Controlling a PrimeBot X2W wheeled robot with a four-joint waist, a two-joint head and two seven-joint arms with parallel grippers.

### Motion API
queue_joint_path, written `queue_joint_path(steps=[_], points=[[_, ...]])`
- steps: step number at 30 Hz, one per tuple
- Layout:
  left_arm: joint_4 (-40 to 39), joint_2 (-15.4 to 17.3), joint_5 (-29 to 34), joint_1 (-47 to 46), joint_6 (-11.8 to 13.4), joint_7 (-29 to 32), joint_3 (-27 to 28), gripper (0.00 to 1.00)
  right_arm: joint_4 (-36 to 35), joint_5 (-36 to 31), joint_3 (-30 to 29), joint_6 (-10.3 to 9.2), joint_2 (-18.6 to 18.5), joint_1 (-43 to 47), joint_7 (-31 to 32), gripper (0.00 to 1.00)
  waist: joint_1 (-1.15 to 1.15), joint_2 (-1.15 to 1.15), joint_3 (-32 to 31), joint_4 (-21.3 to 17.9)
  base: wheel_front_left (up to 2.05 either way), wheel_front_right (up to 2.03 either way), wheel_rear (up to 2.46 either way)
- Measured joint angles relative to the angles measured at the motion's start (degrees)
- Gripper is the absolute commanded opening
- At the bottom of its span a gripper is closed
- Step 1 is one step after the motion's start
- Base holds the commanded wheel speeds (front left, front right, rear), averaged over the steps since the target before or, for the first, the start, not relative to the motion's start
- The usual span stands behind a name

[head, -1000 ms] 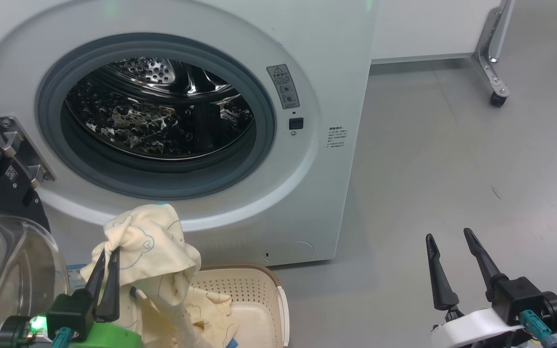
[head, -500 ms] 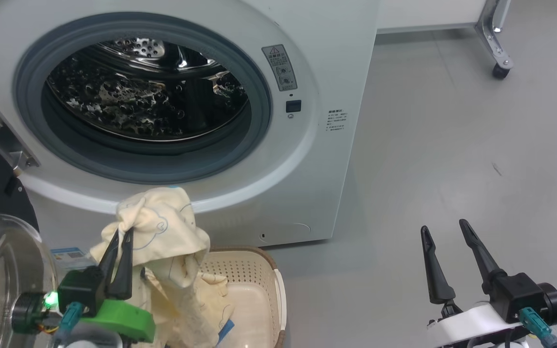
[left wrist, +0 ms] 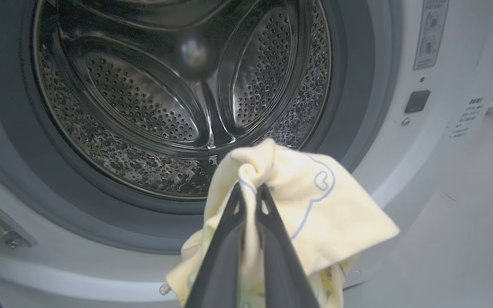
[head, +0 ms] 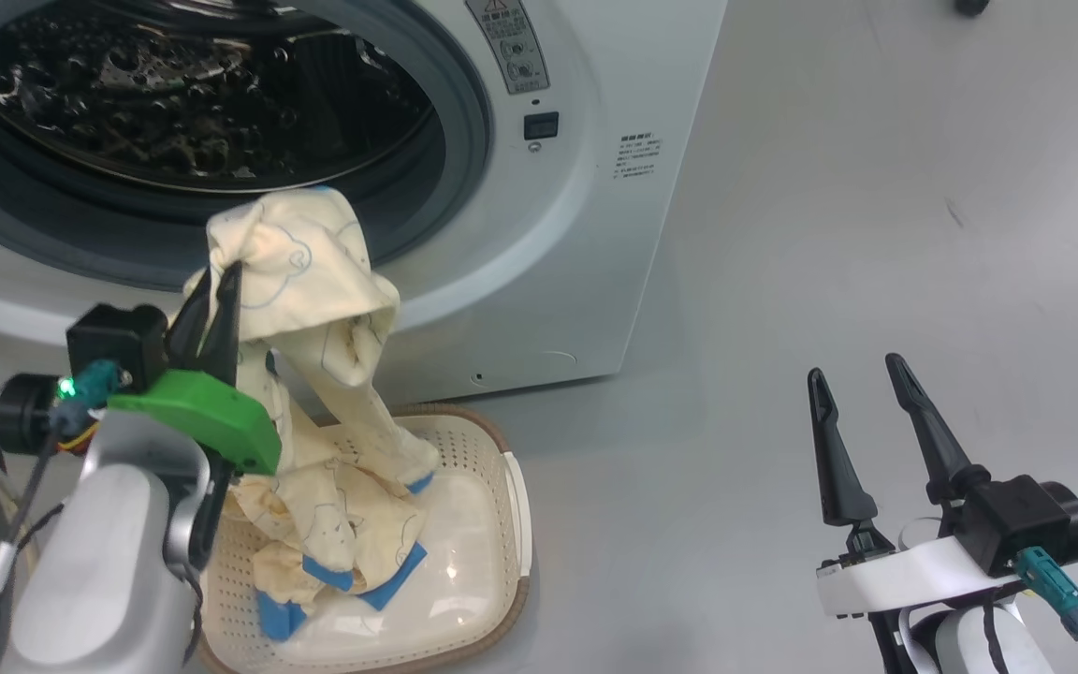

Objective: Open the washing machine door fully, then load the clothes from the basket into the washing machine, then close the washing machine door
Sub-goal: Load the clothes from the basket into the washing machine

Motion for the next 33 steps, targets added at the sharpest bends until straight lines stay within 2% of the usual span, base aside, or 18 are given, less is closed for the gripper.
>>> queue_joint_path(steps=[5, 19, 25, 33], points=[[4.1, 0.7, -2.4, -7.1, -1.6, 5.5, 1.5, 0.0, -0.7, 1.2, 0.5, 0.0, 0.0, -2.1, 0.0, 1.0, 0.0, 0.0, 3.8, -1.4, 0.0, 0.0, 0.0], [10.7, 10.6, -3.8, -26.6, -4.0, 21.9, 4.8, 0.0, -2.7, 5.0, 2.6, -0.23, 0.0, -7.9, 0.0, 1.0, 0.01, 0.0, 15.5, -7.1, 0.0, 0.0, 0.0], [10.7, 13.8, -3.7, -33.6, -4.3, 24.3, 5.5, 0.0, -3.3, 6.7, 3.6, -0.24, -0.1, -10.6, 0.0, 1.0, 0.01, 0.0, 20.1, -9.8, 0.0, 0.0, 0.0], [10.1, 18.3, -0.8, -41.3, -4.7, 22.2, 6.2, 0.0, -3.3, 8.5, 5.0, -0.24, 0.0, -13.1, 0.0, 1.0, 0.01, 0.0, 25.2, -13.5, 0.0, 0.0, 0.0]])
